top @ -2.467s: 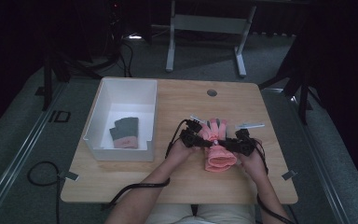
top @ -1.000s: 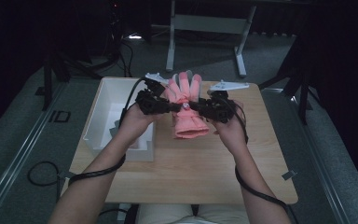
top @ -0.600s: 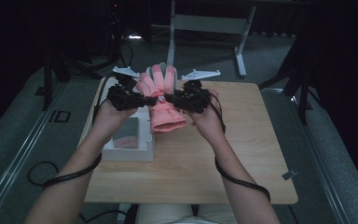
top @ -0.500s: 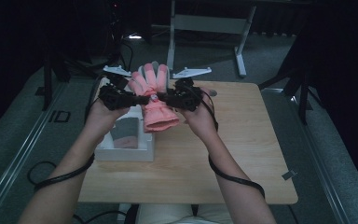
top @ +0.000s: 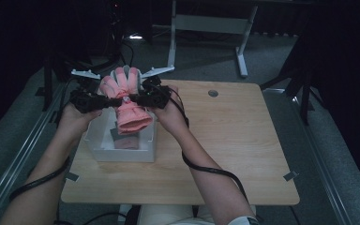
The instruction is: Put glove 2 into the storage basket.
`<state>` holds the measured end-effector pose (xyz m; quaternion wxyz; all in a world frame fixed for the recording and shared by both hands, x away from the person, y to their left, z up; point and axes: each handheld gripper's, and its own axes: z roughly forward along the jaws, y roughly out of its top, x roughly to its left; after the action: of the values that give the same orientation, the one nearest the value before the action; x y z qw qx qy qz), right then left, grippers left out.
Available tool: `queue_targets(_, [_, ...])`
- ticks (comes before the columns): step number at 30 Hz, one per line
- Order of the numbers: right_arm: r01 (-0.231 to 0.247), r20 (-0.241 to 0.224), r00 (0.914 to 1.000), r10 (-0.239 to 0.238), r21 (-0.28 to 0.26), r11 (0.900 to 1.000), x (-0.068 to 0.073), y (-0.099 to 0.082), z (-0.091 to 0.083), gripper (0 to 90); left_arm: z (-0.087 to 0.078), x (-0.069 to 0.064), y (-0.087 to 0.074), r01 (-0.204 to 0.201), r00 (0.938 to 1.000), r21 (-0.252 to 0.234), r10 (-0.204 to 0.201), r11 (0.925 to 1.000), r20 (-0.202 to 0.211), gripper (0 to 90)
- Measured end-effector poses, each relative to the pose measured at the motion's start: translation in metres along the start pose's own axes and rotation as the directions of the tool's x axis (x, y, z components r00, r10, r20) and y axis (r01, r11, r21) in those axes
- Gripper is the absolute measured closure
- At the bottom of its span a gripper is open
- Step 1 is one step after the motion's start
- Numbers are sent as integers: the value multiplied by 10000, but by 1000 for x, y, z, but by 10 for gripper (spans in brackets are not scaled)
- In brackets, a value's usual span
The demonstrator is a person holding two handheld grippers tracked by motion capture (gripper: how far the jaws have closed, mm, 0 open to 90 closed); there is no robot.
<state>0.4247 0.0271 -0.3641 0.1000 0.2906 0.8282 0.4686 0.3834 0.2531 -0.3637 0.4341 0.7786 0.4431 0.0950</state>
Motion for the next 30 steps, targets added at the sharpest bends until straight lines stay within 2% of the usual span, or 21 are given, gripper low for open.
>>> queue_targets(5, [-61,-212,9998,69,387,9992,-3,-3,27,679,10,17,-12,432,9990,248,-429,9988,-124,778])
queue_targets(9, [-125,-153,9998,138,803,9967,-9,-13,42,681,26,24,-20,647,9978,547,-639,9964,-160,778])
queue_targets(13, [-381,-66,9992,391,1139,9928,-16,-26,55,682,43,32,-30,978,9952,839,-971,9917,-119,778])
queue_targets(17, [-558,-40,9984,572,1569,9860,-20,-38,66,683,57,35,-37,1126,9936,1259,-1105,9856,-238,778])
queue_targets(19, [-594,0,9982,602,1718,9833,-21,-42,71,684,59,34,-36,1023,9944,1496,-969,9834,-427,777])
queue_targets(21, [-539,92,9985,531,1852,9812,-20,-43,72,686,60,33,-36,1084,9935,1631,-1012,9806,-522,777])
queue_targets(23, [-442,143,9990,421,2106,9766,-18,-42,74,686,62,30,-36,1117,9912,1962,-951,9742,-923,776])
queue_targets(26, [-8,414,9991,-113,2833,9590,-12,-40,82,689,69,26,-35,1194,9858,2514,-846,9605,-1451,775])
queue_targets(28, [139,530,9981,-325,3187,9477,-9,-39,87,695,72,28,-35,1402,9831,2803,-999,9496,-1534,773])
queue_targets(29, [137,576,9977,-347,3302,9438,-8,-39,89,695,75,30,-34,1499,9826,3045,-1076,9406,-1515,770])
queue_targets(30, [222,614,9970,-468,3521,9357,-7,-39,91,697,76,30,-34,1513,9819,3159,-1056,9367,-1572,769])
